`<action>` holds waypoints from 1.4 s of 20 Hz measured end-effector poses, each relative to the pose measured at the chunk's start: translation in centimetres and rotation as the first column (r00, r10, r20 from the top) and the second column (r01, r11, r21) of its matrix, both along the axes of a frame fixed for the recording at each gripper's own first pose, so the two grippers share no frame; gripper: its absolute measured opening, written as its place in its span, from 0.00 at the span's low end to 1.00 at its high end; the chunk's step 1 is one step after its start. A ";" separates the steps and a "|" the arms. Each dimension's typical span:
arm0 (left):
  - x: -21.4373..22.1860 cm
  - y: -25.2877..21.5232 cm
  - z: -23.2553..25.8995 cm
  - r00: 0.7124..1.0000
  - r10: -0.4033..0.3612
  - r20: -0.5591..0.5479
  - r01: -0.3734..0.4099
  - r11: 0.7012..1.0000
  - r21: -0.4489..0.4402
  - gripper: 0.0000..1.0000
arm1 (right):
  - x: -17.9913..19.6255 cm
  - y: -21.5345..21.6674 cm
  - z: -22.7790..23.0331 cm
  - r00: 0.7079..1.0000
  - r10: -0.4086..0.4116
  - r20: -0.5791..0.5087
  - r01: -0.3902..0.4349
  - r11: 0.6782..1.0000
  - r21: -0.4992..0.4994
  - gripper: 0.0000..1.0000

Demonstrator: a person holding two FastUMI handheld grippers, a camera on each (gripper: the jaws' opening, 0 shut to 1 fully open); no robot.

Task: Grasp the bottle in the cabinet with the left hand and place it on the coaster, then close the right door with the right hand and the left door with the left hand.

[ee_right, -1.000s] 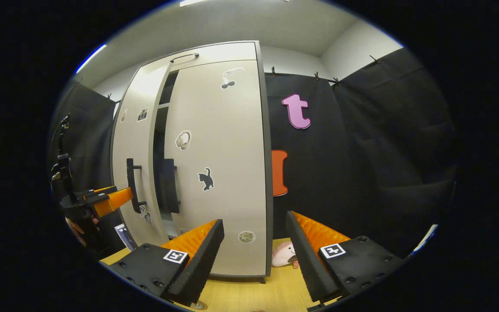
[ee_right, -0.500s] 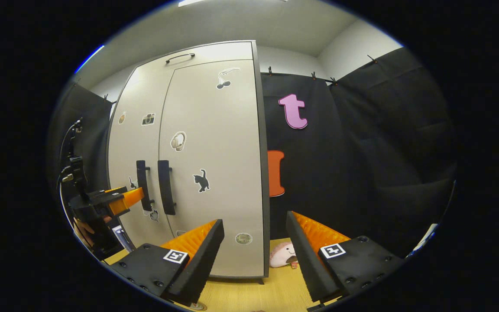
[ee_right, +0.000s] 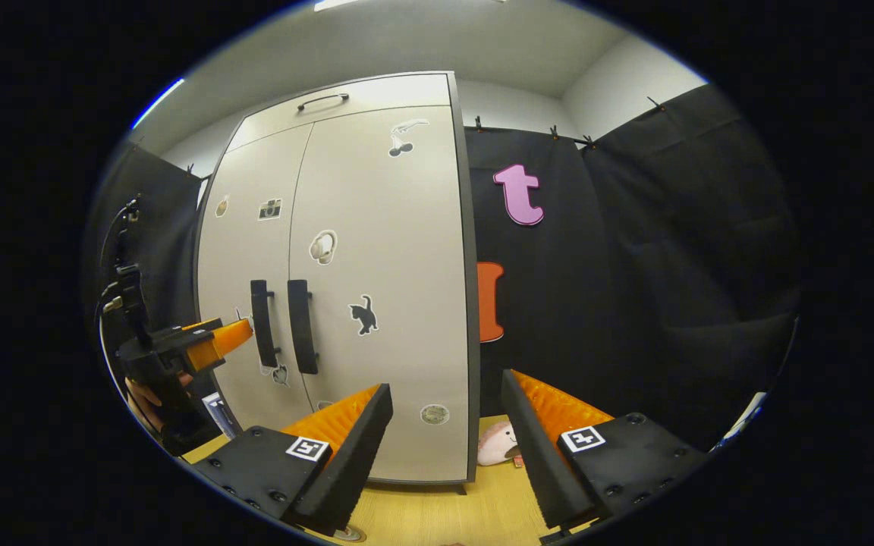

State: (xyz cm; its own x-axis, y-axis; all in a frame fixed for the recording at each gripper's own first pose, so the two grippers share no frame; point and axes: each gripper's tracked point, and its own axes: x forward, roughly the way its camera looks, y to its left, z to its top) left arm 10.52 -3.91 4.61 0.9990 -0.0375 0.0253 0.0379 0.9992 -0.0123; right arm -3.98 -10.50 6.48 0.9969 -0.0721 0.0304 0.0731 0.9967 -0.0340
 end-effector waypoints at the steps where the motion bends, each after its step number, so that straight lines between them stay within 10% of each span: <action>1: -0.8 0.3 0.4 1.000 0.005 0.003 -0.005 1.000 0.000 0.95 | -0.1 0.2 0.1 1.000 0.006 0.003 -0.006 1.000 0.001 0.95; 28: -16.2 8.2 -0.5 0.966 0.260 -0.013 -0.260 0.966 0.001 0.95 | -3.2 1.9 -0.5 0.994 0.097 0.040 -0.096 0.995 -0.024 0.96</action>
State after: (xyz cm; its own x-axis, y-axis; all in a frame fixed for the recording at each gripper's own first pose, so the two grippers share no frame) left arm -5.71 4.33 4.07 0.9746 0.2236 0.0124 -0.2234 0.9746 -0.0117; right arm -7.15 -8.62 6.01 0.9971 0.0260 0.0717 -0.0220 0.9982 -0.0549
